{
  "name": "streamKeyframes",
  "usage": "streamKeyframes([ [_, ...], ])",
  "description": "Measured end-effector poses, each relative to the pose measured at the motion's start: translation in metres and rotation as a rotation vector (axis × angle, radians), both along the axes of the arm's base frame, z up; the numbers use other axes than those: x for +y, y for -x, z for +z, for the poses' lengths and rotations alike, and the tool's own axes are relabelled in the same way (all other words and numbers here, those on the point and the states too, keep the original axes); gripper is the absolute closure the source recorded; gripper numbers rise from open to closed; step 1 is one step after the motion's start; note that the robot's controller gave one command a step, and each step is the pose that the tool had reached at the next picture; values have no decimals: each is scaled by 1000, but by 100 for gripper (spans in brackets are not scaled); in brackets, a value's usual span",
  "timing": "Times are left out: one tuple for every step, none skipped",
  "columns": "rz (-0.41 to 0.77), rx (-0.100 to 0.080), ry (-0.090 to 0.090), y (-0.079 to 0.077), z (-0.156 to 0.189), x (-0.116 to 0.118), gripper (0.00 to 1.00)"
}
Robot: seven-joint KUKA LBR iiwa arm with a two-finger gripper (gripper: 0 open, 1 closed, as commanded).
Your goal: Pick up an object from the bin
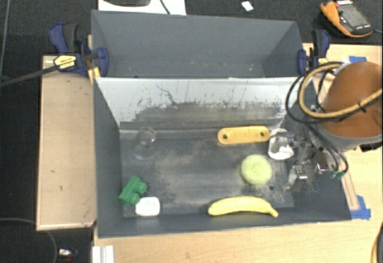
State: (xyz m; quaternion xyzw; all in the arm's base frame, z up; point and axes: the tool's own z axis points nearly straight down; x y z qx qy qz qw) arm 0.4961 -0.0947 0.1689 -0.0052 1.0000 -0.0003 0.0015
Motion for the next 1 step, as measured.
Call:
streamKeyframes([
  [1, 0, 0, 0, 0, 0, 0],
])
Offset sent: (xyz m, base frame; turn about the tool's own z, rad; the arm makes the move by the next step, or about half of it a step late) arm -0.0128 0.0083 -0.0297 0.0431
